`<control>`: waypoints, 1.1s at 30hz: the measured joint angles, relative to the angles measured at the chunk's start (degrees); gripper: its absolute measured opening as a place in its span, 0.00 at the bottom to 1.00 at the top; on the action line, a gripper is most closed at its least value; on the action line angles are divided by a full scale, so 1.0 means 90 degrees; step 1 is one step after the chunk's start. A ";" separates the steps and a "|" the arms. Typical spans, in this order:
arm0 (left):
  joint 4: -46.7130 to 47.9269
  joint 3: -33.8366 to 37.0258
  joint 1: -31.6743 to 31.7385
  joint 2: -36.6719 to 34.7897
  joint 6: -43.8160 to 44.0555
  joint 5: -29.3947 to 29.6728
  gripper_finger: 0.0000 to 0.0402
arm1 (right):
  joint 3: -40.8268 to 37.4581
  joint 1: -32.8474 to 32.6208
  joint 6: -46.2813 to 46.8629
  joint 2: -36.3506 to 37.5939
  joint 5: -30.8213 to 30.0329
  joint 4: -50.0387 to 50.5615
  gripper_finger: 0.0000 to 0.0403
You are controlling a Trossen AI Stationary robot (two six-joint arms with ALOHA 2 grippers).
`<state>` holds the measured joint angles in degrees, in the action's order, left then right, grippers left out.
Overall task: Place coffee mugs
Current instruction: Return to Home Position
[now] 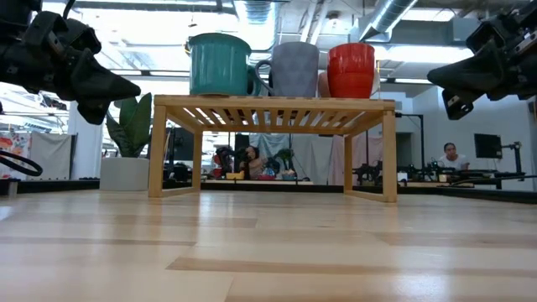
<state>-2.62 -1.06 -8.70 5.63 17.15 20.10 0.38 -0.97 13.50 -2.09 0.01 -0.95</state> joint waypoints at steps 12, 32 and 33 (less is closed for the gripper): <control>-0.0338 0.0046 0.0201 -0.0622 0.0001 0.0006 0.00 | -0.0006 0.0000 0.0002 -0.0017 0.0000 -0.0046 0.12; -0.0225 0.0066 0.0198 -0.0554 0.0000 -0.0023 0.00 | -0.0010 0.0000 0.0005 -0.0019 -0.0002 -0.0070 0.12; -0.0227 0.0066 0.0198 -0.0554 0.0000 -0.0022 0.00 | -0.0010 0.0000 0.0007 -0.0019 -0.0002 -0.0070 0.12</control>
<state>-4.66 -0.47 -6.92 0.64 17.15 19.90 0.30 -0.97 13.56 -2.26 -0.01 -1.58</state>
